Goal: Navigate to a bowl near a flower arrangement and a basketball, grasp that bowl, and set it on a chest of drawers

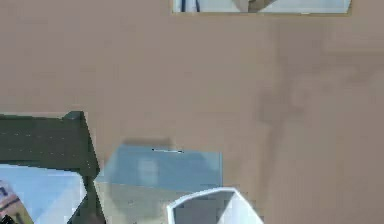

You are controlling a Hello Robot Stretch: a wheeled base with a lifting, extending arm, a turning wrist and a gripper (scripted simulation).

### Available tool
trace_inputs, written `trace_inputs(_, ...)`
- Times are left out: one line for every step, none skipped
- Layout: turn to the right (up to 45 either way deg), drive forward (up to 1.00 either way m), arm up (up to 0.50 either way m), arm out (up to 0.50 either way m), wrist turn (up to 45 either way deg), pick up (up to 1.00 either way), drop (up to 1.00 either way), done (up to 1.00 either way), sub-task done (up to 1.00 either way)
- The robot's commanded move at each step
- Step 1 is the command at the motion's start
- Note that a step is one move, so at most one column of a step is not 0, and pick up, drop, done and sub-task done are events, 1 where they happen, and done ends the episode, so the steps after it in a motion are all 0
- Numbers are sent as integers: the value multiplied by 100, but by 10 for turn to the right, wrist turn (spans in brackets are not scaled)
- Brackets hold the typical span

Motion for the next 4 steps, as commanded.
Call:
trace_inputs(420,0,0,0,0,0,0,0,0)
trace_inputs(0,25,0,0,0,0,0,0,0)
trace_inputs(450,0,0,0,0,0,0,0,0)
trace_inputs(450,0,0,0,0,0,0,0,0)
